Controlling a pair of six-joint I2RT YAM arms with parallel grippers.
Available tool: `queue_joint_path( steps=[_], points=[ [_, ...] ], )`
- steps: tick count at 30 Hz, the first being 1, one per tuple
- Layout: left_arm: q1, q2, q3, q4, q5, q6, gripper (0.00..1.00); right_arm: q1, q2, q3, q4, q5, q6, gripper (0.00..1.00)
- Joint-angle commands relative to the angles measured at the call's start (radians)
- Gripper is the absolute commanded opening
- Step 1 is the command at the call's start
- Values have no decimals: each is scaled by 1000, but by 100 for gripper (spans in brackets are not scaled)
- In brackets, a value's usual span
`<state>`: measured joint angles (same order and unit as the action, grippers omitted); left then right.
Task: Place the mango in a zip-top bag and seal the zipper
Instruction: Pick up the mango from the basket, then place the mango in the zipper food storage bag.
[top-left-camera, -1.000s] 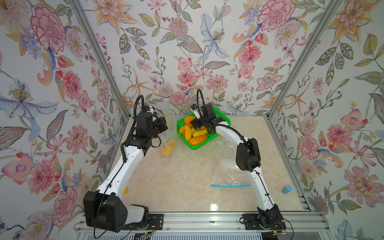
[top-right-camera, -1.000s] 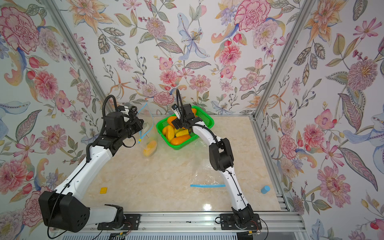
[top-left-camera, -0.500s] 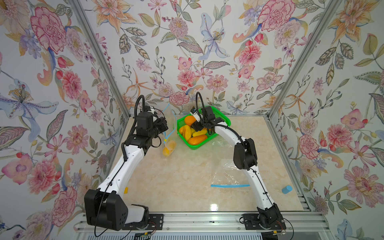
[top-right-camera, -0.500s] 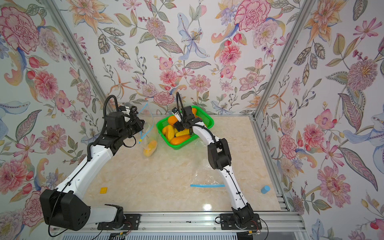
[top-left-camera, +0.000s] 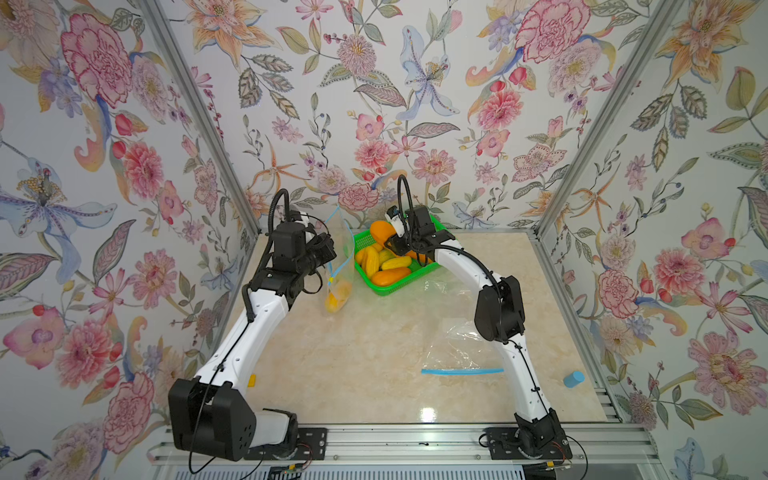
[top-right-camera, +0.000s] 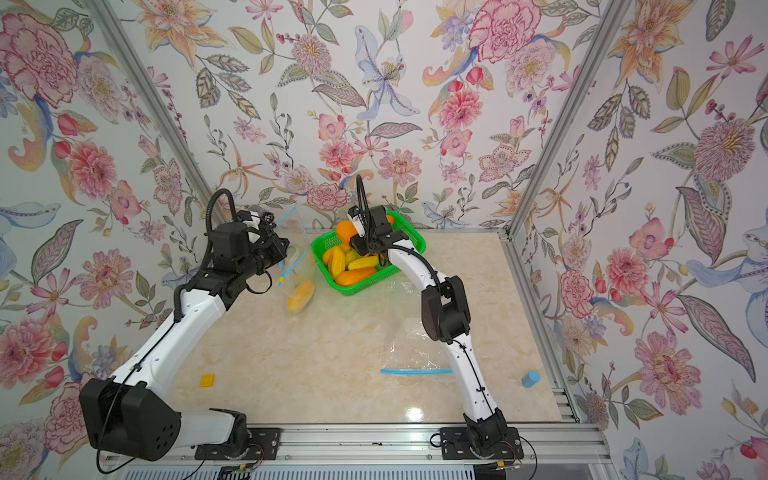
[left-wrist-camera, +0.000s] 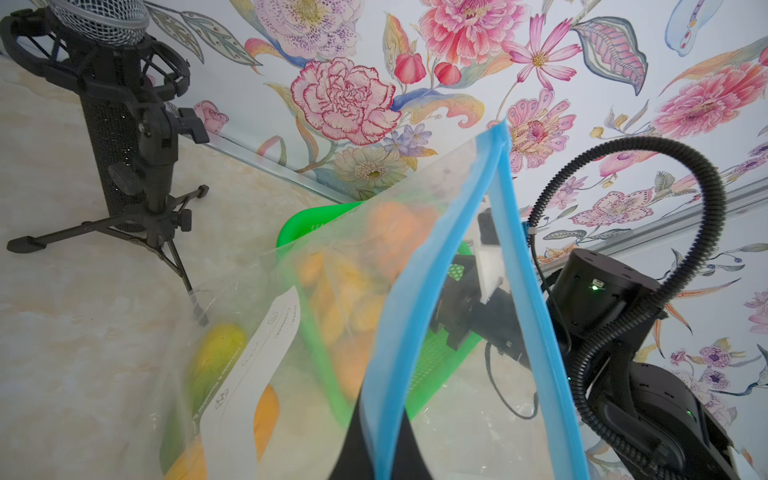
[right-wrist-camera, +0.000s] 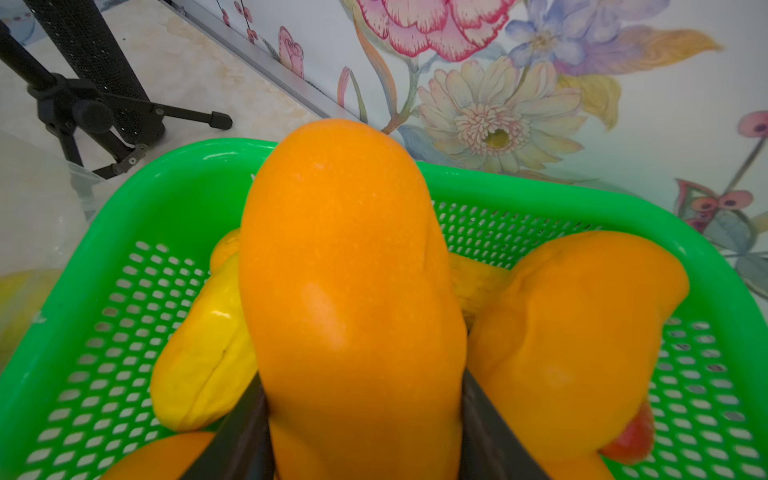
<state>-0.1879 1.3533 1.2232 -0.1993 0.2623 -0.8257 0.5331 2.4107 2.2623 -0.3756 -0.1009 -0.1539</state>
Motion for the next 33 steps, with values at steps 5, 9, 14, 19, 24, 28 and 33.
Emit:
queue_joint_path(
  steps=[5, 9, 14, 19, 24, 28, 33],
  points=[
    [12, -8, -15, 24, 26, 6, 0, 0, -186, -249, 92, -14, 147, 37],
    [12, 1, -25, 49, 40, -9, 0, -2, -303, -452, 258, -50, 259, 29],
    [13, 18, -20, 58, 55, -15, 0, -2, -457, -701, 589, -116, 435, 20],
    [12, 26, -21, 59, 51, -12, 0, 0, -440, -662, 550, -50, 443, 19],
    [13, 27, -37, 67, 51, -14, 0, -5, -380, -686, 613, -62, 495, 17],
    [12, 53, -32, 73, 62, -15, 0, -3, -425, -792, 815, -97, 600, 13],
    [12, 85, -3, 67, 79, -10, 0, 45, -551, -895, 1041, -97, 640, 11]
  ],
)
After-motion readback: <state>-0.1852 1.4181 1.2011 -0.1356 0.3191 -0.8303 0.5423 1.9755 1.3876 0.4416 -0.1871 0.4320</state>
